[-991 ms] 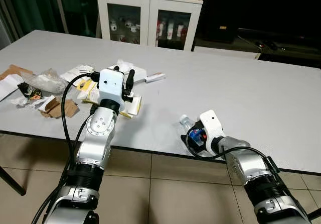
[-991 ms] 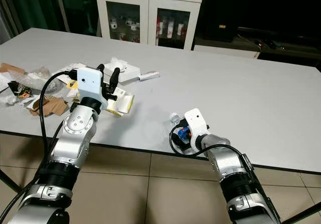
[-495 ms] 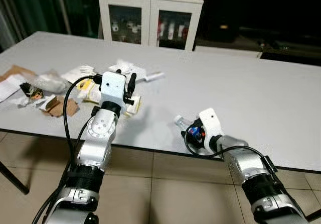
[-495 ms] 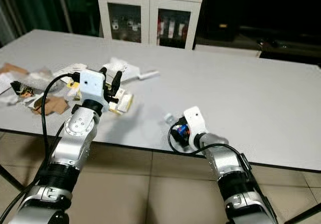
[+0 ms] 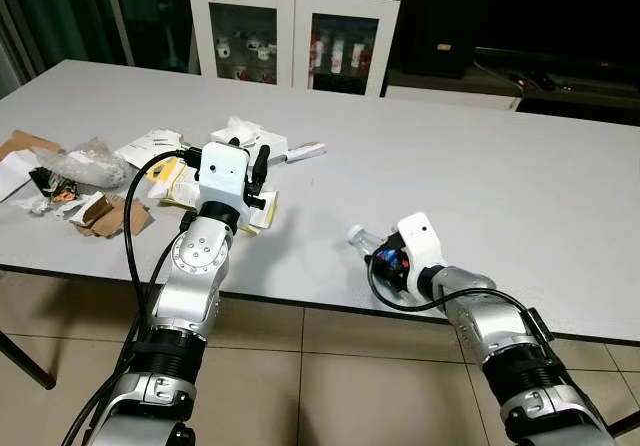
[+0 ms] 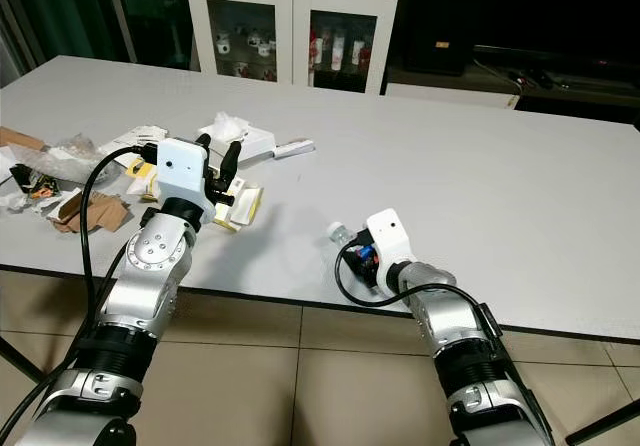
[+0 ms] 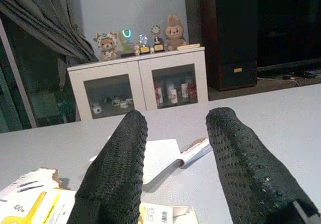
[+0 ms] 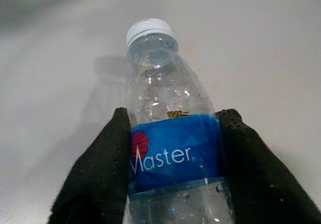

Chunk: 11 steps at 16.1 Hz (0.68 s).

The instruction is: Picking trash to rubbish bin

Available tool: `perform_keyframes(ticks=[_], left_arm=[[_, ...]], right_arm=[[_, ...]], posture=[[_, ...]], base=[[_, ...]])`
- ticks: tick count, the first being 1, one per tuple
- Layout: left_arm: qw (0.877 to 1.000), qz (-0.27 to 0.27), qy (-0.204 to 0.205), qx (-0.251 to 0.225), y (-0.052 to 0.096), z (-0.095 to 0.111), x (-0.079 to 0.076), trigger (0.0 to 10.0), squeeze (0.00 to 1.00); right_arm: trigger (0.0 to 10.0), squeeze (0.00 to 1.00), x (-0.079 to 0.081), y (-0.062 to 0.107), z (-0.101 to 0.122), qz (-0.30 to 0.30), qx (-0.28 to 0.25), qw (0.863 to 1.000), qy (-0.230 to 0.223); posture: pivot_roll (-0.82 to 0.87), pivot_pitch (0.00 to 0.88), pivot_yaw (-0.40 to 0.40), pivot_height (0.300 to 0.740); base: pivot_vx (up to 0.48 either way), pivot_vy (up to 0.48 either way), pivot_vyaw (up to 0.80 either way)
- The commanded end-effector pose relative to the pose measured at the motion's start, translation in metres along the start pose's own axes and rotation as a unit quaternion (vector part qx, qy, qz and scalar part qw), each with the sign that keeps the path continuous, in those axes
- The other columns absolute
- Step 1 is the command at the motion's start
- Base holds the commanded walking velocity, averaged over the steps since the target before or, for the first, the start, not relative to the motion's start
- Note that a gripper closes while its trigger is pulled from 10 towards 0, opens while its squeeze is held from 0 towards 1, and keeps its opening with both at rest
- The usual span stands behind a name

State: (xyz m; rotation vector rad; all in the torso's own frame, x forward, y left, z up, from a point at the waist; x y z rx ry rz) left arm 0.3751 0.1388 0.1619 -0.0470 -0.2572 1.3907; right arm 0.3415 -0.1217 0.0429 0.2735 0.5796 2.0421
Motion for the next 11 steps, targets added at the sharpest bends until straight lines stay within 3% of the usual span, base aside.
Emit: perform_keyframes(ticks=[1,3,5,6,7,10,11], left_arm=[[1.0,-0.008,-0.004,0.004,-0.002,0.001,-0.004,10.0,0.0],[1.0,-0.006,-0.005,0.004,-0.002,0.001,-0.003,10.0,0.0],[1.0,-0.004,-0.004,0.004,-0.002,0.0,-0.003,10.0,0.0],[1.0,-0.003,-0.002,0.004,-0.002,0.0,-0.002,10.0,0.0],[1.0,-0.001,0.0,0.004,-0.002,0.0,-0.002,10.0,0.0],[1.0,0.001,0.002,0.003,-0.002,0.0,-0.001,10.0,0.0],[1.0,0.003,0.003,0.002,-0.003,0.0,0.0,10.0,0.0]], right_arm=[[0.0,0.0,0.009,0.003,-0.054,0.011,0.091,0.995,-0.036],[0.0,0.0,0.009,0.002,-0.051,0.01,0.084,0.996,-0.037],[0.0,0.0,0.007,0.0,-0.031,0.002,0.034,0.999,-0.042],[2.4,0.0,0.005,-0.001,-0.022,-0.006,0.013,0.999,-0.042],[10.0,0.0,-0.001,0.0,0.003,-0.028,-0.05,0.996,-0.064],[10.0,0.0,-0.006,0.01,0.055,-0.036,-0.184,0.977,-0.106],[10.0,0.0,-0.007,0.016,0.075,-0.032,-0.234,0.963,-0.129]], posture=[[0.01,0.019,-0.029,0.74],[0.01,0.02,-0.03,0.74],[0.01,0.021,-0.029,0.74],[0.01,0.021,-0.029,0.74],[0.01,0.021,-0.028,0.74],[0.01,0.023,-0.025,0.74],[0.01,0.023,-0.025,0.74]], base=[[0.0,0.0,0.0],[0.0,0.0,0.0],[0.0,0.0,0.0],[0.0,0.0,0.0],[0.0,0.0,0.0],[0.0,0.0,0.0],[0.0,0.0,0.0]])
Point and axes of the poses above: a point about 5 cm out from each wrist's last joint towards the gripper, its own y axis pointing back from the gripper into the wrist, its own z axis along the axis of the wrist's last joint, x = y × z, the point moved 3 cm from there along -y, pointing out of the wrist towards the gripper, and after that the axes turned 3 degrees about y, right-handed, at the moved point
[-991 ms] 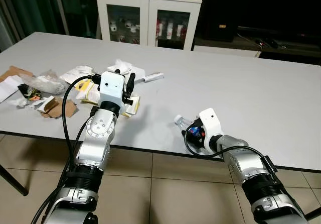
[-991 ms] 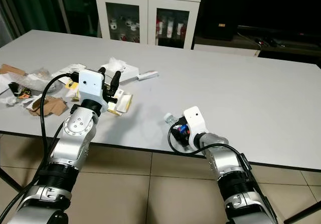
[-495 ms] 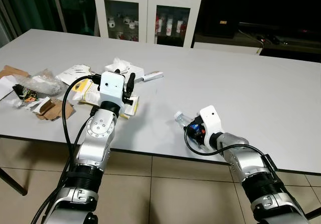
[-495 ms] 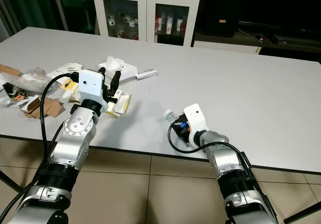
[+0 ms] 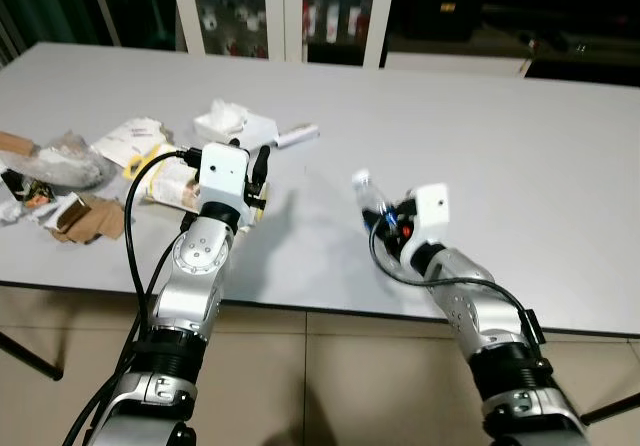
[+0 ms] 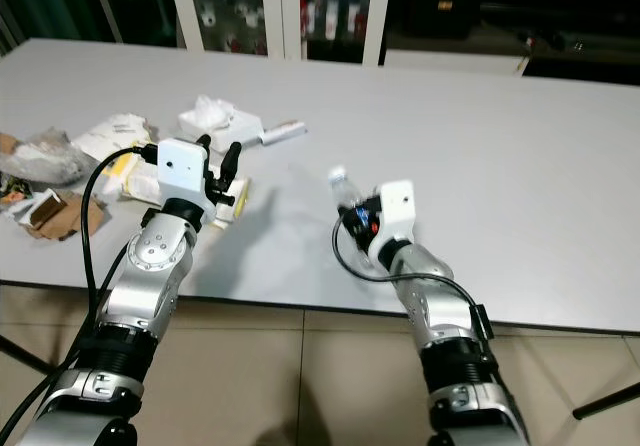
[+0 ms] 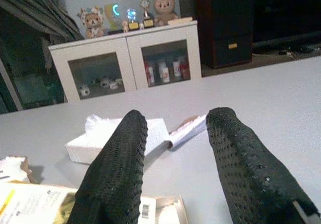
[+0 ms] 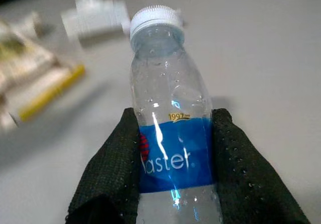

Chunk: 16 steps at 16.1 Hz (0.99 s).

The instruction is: Picking trash to rubbish bin

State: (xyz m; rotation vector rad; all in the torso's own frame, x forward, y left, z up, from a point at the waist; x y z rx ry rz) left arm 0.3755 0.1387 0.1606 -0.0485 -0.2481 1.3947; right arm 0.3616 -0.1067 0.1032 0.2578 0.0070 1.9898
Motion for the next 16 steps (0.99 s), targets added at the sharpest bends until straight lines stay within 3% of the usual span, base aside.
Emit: perform_keyframes(ticks=[1,8,11,16], left_arm=[[1.0,0.004,0.001,-0.002,-0.003,0.002,0.001,10.0,0.0],[1.0,0.015,0.005,-0.008,-0.004,0.003,0.004,10.0,0.0],[1.0,0.018,0.007,-0.005,-0.002,0.001,0.004,10.0,0.0],[0.999,0.03,0.043,-0.001,0.007,-0.011,0.011,10.0,0.0]], right_arm=[[10.0,0.0,-0.001,0.001,0.027,-0.002,-0.065,0.998,-0.019],[10.0,0.0,0.003,0.001,0.081,-0.018,-0.178,0.982,-0.054],[10.0,0.0,0.005,0.0,0.087,-0.015,-0.186,0.981,-0.051],[10.0,0.0,-0.032,0.007,0.089,-0.133,-0.196,0.971,0.032]], posture=[[0.01,0.023,-0.025,0.74],[0.02,0.022,-0.026,0.74],[0.02,0.022,-0.026,0.74],[0.03,0.024,-0.03,0.74]], base=[[0.0,0.0,0.0],[0.0,0.0,0.0],[0.0,0.0,0.0],[0.0,0.0,0.0]])
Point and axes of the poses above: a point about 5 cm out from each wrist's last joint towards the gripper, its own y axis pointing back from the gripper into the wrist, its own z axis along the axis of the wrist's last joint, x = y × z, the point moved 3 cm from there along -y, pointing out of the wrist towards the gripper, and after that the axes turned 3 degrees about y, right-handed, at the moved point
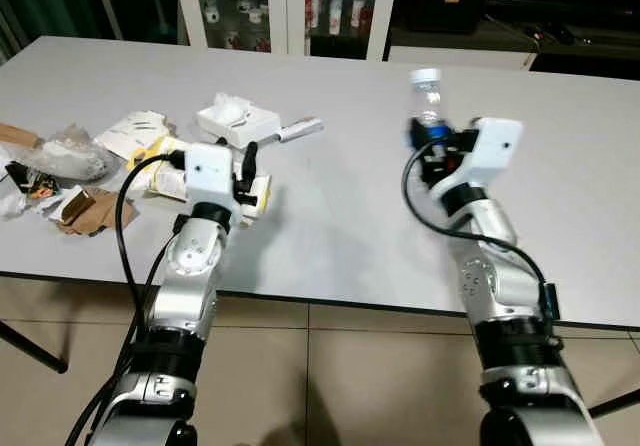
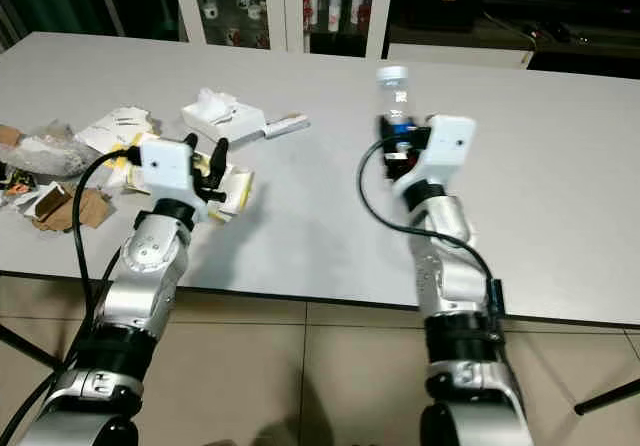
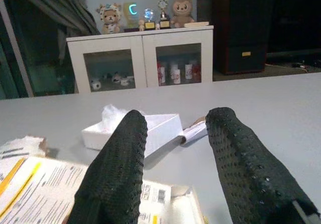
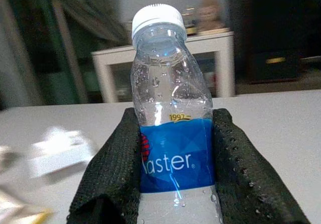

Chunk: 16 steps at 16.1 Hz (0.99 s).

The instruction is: Picking trash to rubbish bin

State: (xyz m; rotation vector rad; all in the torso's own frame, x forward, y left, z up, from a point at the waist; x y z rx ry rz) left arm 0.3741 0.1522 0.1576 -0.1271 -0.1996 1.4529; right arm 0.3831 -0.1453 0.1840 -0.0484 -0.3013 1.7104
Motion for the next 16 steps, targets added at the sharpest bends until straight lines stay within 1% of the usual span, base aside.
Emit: perform_keyframes(ticks=[1,3,4,5,7,8,14,16], left_arm=[[1.0,-0.003,0.003,0.011,0.005,-0.009,0.0,10.0,0.0],[1.0,0.005,-0.005,0.016,0.008,-0.012,0.004,10.0,0.0],[1.0,0.007,-0.001,0.019,0.009,-0.013,0.004,10.0,0.0],[1.0,0.005,0.002,0.023,0.009,-0.014,0.004,10.0,0.0],[1.0,0.002,0.003,0.024,0.007,-0.014,0.003,10.0,0.0],[1.0,0.002,0.0,0.027,0.007,-0.015,0.002,10.0,0.0],[1.0,-0.011,-0.003,0.029,0.006,-0.016,-0.006,10.0,0.0],[0.999,-0.02,-0.012,0.032,0.007,-0.018,-0.008,10.0,0.0]], right_arm=[[10.0,0.0,-0.005,0.0,-0.002,-0.017,0.003,1.0,0.003],[10.0,0.0,-0.003,0.006,-0.012,-0.015,0.012,1.0,-0.007],[10.0,0.0,-0.001,0.008,-0.017,-0.015,0.017,1.0,-0.014],[10.0,0.0,0.0,0.009,-0.022,-0.014,0.024,1.0,-0.009],[10.0,0.0,-0.001,0.011,-0.028,-0.02,0.029,0.999,-0.013],[10.0,0.0,-0.002,0.011,-0.029,-0.023,0.032,0.999,-0.023],[10.0,0.0,-0.003,0.014,-0.035,-0.022,0.039,0.999,-0.02],[10.0,0.0,0.0,0.016,-0.04,-0.011,0.052,0.998,-0.023]], posture=[[0.03,0.023,-0.03,0.74],[0.04,0.02,-0.03,0.74],[0.04,0.019,-0.03,0.74],[0.04,0.017,-0.027,0.74],[0.04,0.012,-0.025,0.74],[0.04,0.008,-0.023,0.74],[0.03,0.0,-0.014,0.74],[0.03,0.0,-0.012,0.74]], base=[[0.0,0.0,0.0],[0.0,0.0,0.0],[0.0,0.0,0.0],[0.0,0.0,0.0],[0.0,0.386,0.0],[0.0,0.48,0.0],[0.0,0.469,0.0],[0.0,0.0,0.0]])
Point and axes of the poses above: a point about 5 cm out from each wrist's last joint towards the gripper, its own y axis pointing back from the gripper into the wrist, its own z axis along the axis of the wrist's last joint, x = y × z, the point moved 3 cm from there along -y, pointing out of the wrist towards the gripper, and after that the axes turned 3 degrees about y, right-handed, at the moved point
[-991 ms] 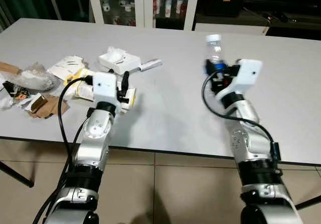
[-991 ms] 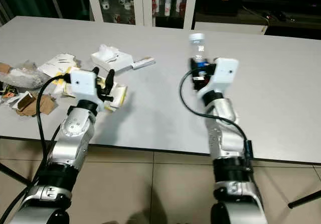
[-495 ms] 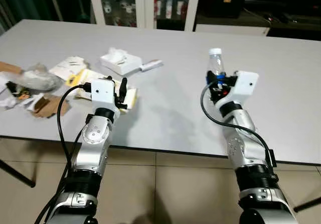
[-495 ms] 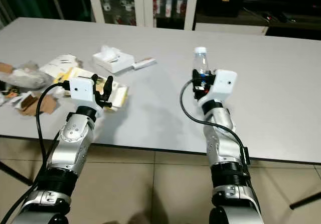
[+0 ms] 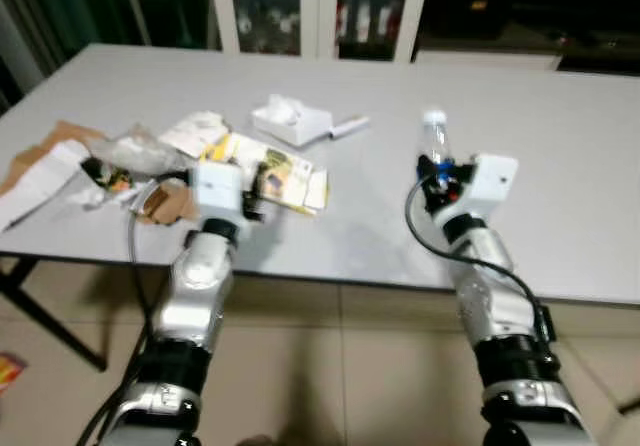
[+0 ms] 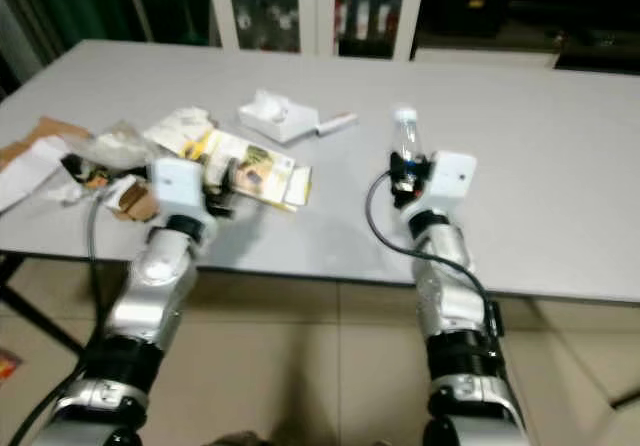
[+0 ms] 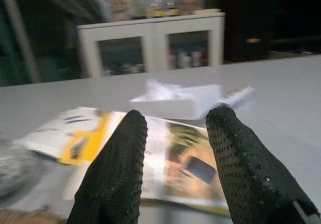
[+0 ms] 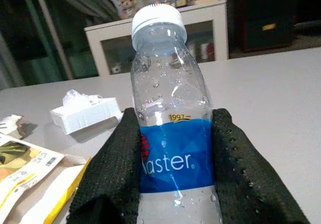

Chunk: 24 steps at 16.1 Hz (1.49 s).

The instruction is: Picking trash to rubbish bin

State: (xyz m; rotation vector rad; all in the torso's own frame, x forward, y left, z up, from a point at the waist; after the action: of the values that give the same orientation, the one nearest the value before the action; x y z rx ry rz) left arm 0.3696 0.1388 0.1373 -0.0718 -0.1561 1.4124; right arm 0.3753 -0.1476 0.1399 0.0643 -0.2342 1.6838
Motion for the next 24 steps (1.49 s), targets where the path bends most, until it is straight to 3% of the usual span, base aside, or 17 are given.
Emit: perform_keyframes(ticks=[1,6,8,10,11,13,14,16,17,18,24], left_arm=[[1.0,-0.001,-0.01,0.004,0.002,-0.001,0.005,10.0,0.0],[0.998,-0.038,0.005,0.041,0.008,-0.016,-0.003,10.0,0.0],[0.998,-0.033,0.02,0.049,0.009,-0.018,-0.002,10.0,0.0],[0.987,0.015,0.143,0.067,0.006,-0.023,0.002,10.0,0.0],[0.972,0.043,0.214,0.085,0.006,-0.031,0.004,10.0,0.0],[0.94,0.104,0.303,0.114,0.008,-0.046,0.011,10.0,0.0],[0.926,0.132,0.329,0.126,0.01,-0.052,0.013,10.0,0.0],[0.918,0.133,0.348,0.133,0.009,-0.057,0.017,10.0,0.0],[0.913,0.134,0.361,0.133,0.009,-0.057,0.018,10.0,0.63],[0.906,0.13,0.383,0.128,0.007,-0.056,0.018,10.0,1.0],[0.902,0.12,0.395,0.125,-0.003,-0.047,0.009,10.0,1.0]], right_arm=[[10.0,0.0,0.008,0.0,-0.002,0.014,0.004,1.0,-0.004],[10.0,0.0,0.026,0.009,-0.015,0.118,0.053,0.99,-0.049],[10.0,0.0,0.03,0.011,-0.017,0.13,0.059,0.988,-0.054],[10.0,0.0,0.038,0.014,-0.018,0.157,0.063,0.984,-0.056],[10.0,0.0,0.042,0.015,-0.018,0.169,0.065,0.982,-0.056],[10.0,0.0,0.044,0.017,-0.017,0.178,0.067,0.98,-0.061],[10.0,0.0,0.045,0.017,-0.017,0.181,0.068,0.979,-0.061],[10.0,0.0,0.044,0.017,-0.016,0.182,0.068,0.979,-0.058],[10.0,0.0,0.043,0.017,-0.015,0.182,0.069,0.979,-0.057],[10.0,0.0,0.043,0.017,-0.015,0.181,0.069,0.979,-0.057],[10.0,0.0,0.046,0.017,-0.012,0.189,0.07,0.978,-0.053]], posture=[[0.03,0.0,-0.012,0.74],[0.03,0.0,-0.011,0.74],[0.03,0.0,-0.011,0.74],[0.03,0.0,-0.012,0.74],[0.03,0.0,-0.013,0.74],[0.02,0.0,-0.016,0.74],[0.02,0.0,-0.016,0.74],[0.02,0.004,-0.017,0.74],[0.02,0.004,-0.017,0.74],[0.02,0.009,-0.019,0.74],[0.02,0.026,-0.024,0.74]], base=[[0.0,0.0,0.0],[0.0,0.0,0.0],[0.0,0.0,0.0],[0.0,0.0,0.0],[0.0,0.0,0.0],[0.0,0.0,0.0],[0.0,0.0,0.0],[0.0,0.0,0.0],[0.0,0.0,0.0],[0.0,0.0,0.0],[0.0,0.0,0.0]])
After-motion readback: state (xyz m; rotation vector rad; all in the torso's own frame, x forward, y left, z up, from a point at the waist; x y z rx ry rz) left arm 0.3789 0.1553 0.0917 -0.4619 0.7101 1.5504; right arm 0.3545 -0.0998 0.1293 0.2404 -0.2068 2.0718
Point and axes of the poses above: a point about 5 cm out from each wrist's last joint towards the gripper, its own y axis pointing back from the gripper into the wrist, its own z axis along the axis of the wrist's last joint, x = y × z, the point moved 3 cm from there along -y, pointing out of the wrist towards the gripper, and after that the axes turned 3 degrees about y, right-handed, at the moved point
